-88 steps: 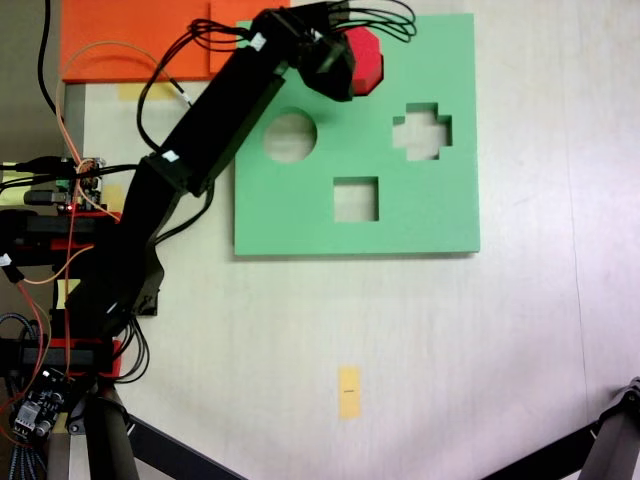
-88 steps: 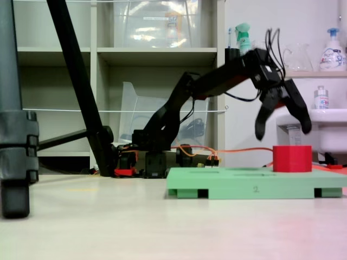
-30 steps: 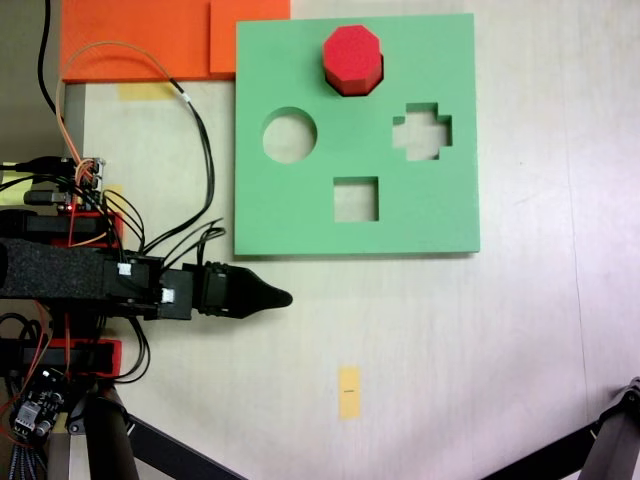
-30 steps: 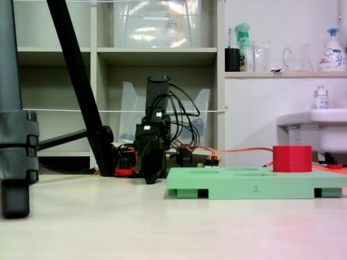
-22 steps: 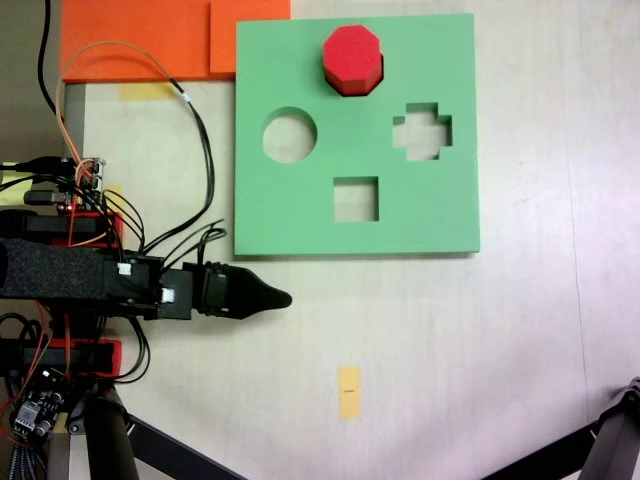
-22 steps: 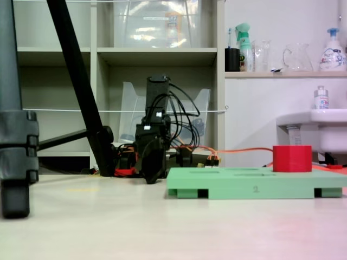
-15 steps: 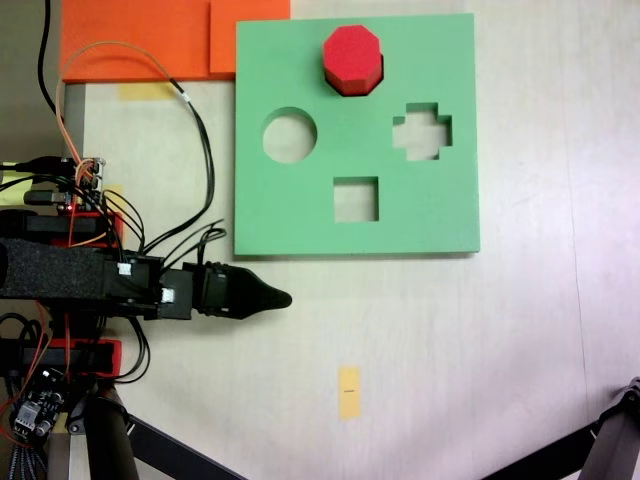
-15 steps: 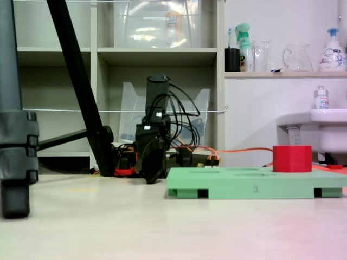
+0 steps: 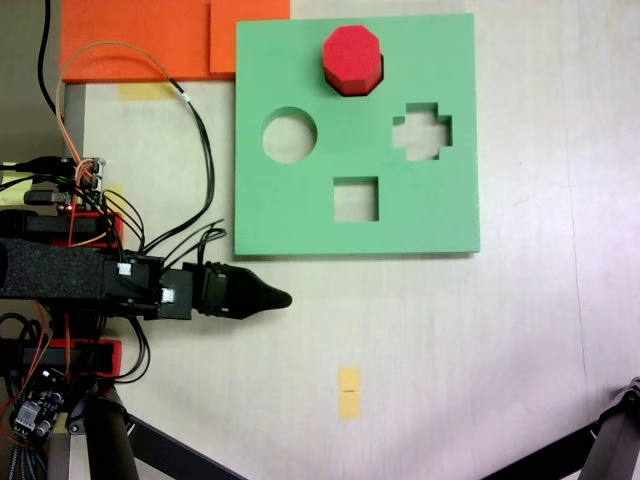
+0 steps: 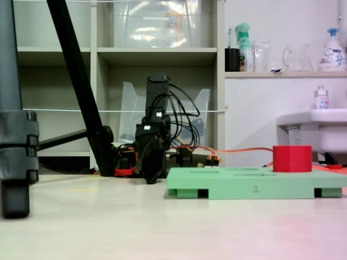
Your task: Put the octagonal pillar block into the corresponding hole
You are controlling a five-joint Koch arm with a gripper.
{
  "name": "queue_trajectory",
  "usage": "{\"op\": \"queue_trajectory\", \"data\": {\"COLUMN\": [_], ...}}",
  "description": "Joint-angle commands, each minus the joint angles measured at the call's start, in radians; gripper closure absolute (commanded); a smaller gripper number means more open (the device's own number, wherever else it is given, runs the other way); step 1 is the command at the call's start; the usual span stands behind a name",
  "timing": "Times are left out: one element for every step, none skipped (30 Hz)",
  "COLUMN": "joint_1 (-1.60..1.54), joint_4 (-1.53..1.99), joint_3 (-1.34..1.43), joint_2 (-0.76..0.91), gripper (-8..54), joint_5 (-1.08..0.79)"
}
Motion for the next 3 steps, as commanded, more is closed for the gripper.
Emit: {"op": "queue_trajectory", "data": {"joint_1": [0.015,0.015,0.015], "joint_4": [0.046,0.046,0.046], "joint_3": [0.072,0.072,0.072], "joint_2": [0.075,0.077,0.077], "gripper": [10.9,10.9,10.9], "joint_5": [0.015,0.015,0.015]}}
